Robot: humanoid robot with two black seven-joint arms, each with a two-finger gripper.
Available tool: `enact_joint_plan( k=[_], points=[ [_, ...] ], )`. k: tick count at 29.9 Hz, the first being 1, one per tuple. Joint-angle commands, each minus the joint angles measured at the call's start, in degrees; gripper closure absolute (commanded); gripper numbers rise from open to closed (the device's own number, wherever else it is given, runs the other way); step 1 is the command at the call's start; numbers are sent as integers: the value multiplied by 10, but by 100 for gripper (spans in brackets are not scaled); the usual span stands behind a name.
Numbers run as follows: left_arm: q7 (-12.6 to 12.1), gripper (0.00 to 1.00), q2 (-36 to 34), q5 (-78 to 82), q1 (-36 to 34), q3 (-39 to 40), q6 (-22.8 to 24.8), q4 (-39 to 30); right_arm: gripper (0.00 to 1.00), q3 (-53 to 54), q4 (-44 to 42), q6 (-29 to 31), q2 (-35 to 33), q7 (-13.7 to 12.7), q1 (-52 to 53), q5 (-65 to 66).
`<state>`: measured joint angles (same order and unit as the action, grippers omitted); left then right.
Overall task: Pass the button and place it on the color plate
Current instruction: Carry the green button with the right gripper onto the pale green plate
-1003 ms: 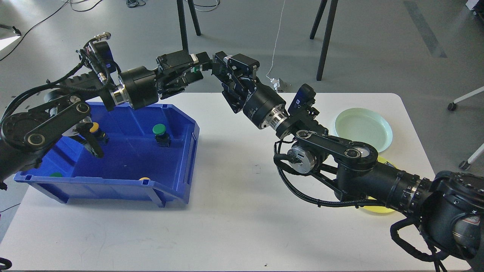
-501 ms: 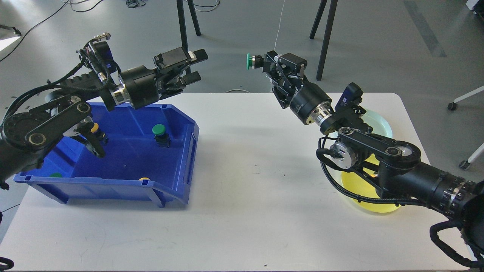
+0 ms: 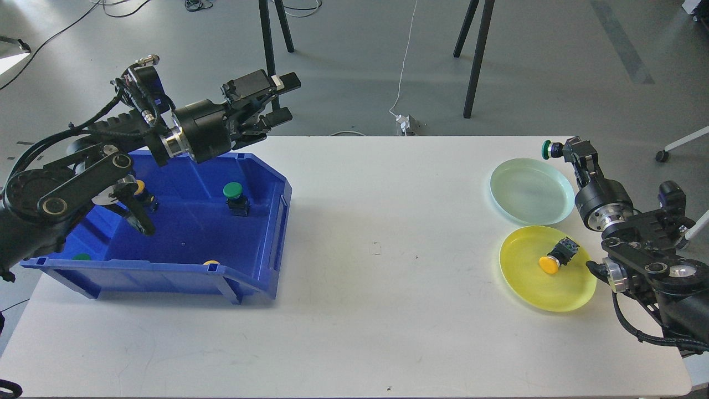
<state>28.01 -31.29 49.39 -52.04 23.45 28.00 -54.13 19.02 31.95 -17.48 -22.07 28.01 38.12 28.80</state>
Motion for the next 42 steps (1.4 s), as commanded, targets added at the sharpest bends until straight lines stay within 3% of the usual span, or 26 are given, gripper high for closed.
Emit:
enact_joint_plan(
  k=[1, 7, 13, 18, 23, 28, 42],
  points=[
    [0, 1, 0, -1, 0, 0, 0, 0, 99, -1, -28, -5, 21, 0, -5, 0],
    [0, 1, 0, -2, 1, 0, 0, 0, 94, -55, -143, 3, 92, 0, 3, -1],
    [0, 1, 0, -2, 1, 0, 0, 0, 92, -101, -200, 3, 149, 0, 6, -6],
    [0, 1, 0, -2, 2, 0, 0, 0, 89, -99, -203, 3, 152, 0, 7, -9],
    [0, 1, 0, -2, 3, 0, 0, 0, 67, -97, -203, -1, 150, 0, 7, -11],
    [0, 1, 0, -2, 3, 0, 0, 0, 59, -80, -203, -2, 146, 0, 7, -11],
    [0, 1, 0, -2, 4, 1, 0, 0, 50, -56, -203, 1, 144, 0, 4, -12]
  ],
)
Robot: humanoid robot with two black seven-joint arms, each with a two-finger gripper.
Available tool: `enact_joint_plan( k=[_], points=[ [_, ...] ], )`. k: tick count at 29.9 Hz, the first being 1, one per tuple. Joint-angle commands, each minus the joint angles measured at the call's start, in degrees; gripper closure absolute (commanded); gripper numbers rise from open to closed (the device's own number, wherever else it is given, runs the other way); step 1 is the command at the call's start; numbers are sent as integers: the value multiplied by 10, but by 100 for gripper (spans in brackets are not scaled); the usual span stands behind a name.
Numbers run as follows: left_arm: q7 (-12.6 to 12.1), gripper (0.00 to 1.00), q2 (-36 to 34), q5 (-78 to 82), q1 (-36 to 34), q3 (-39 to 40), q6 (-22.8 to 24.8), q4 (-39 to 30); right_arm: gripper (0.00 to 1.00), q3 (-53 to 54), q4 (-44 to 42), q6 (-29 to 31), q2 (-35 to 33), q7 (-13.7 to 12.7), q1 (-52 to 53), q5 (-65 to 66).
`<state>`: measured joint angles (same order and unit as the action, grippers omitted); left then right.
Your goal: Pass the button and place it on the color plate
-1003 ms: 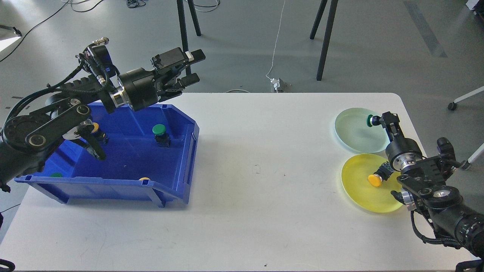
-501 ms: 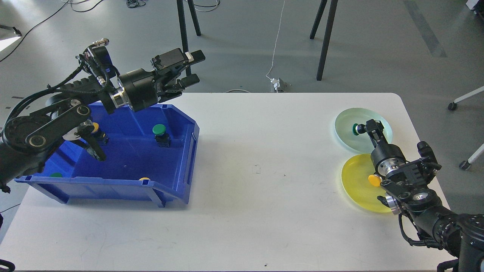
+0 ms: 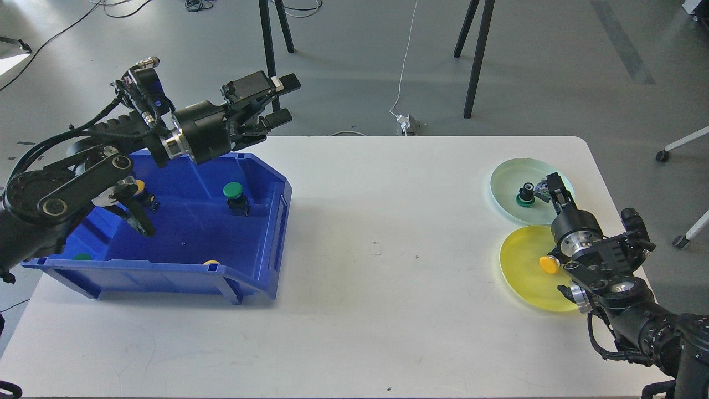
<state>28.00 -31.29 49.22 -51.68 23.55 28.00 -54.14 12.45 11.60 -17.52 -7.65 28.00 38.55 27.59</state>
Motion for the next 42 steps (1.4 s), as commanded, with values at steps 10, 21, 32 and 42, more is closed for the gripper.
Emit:
enact_joint_plan(
  k=[10, 21, 32, 42],
  points=[
    [0, 1, 0, 0, 0, 0, 0, 0, 46, 53, 3, 6, 0, 0, 5, -4],
    [0, 1, 0, -145, 12, 9, 0, 33, 36, 180, 139, 57, -53, 0, 73, -36],
    [0, 1, -39, -322, 12, 62, 0, 179, 3, 276, 509, 191, -146, 0, 73, -67],
    [0, 1, -37, -337, 38, 94, 0, 232, 1, 308, 468, 357, -127, 0, 68, -159]
  ],
)
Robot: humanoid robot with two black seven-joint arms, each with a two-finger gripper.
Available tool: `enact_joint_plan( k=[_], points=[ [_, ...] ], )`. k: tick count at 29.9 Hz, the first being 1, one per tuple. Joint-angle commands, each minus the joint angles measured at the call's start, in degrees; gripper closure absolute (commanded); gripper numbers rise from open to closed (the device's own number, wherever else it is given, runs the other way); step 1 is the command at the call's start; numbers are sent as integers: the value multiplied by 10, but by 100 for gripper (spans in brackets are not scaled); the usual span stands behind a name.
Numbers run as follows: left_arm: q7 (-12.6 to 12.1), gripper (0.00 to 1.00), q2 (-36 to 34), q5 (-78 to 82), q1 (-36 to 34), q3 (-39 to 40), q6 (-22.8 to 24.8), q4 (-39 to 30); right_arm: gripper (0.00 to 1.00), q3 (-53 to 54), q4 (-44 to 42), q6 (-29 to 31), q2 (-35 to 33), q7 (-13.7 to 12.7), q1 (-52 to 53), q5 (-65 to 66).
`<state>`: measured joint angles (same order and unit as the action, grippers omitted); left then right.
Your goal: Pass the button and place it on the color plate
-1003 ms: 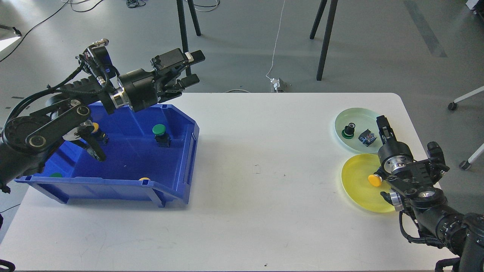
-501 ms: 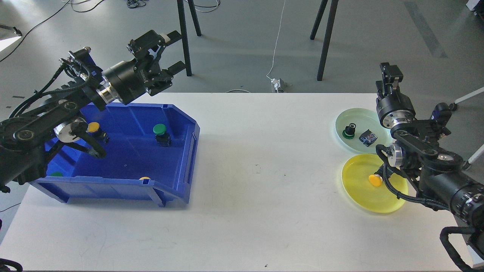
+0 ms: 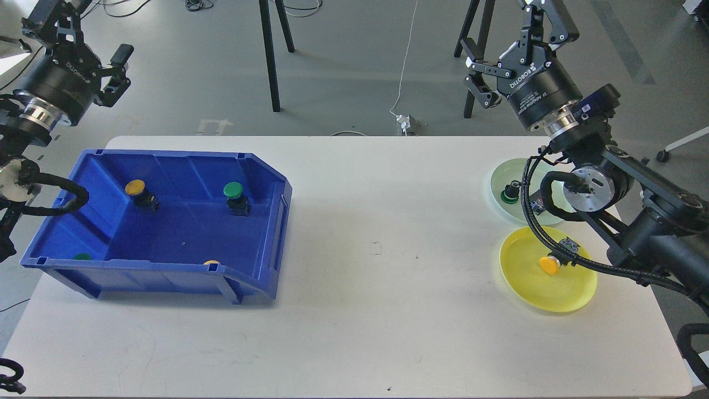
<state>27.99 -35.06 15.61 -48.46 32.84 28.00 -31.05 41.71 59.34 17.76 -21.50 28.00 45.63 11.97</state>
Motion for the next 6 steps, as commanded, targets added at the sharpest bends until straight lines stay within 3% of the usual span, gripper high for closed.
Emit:
enact_joint_plan(
  k=[1, 6],
  points=[
    [0, 1, 2, -1, 6, 1, 0, 1, 1, 19, -11, 3, 12, 0, -3, -3],
    [0, 1, 7, -1, 6, 3, 0, 1, 1, 50, -26, 4, 18, 0, -4, -5]
  ],
)
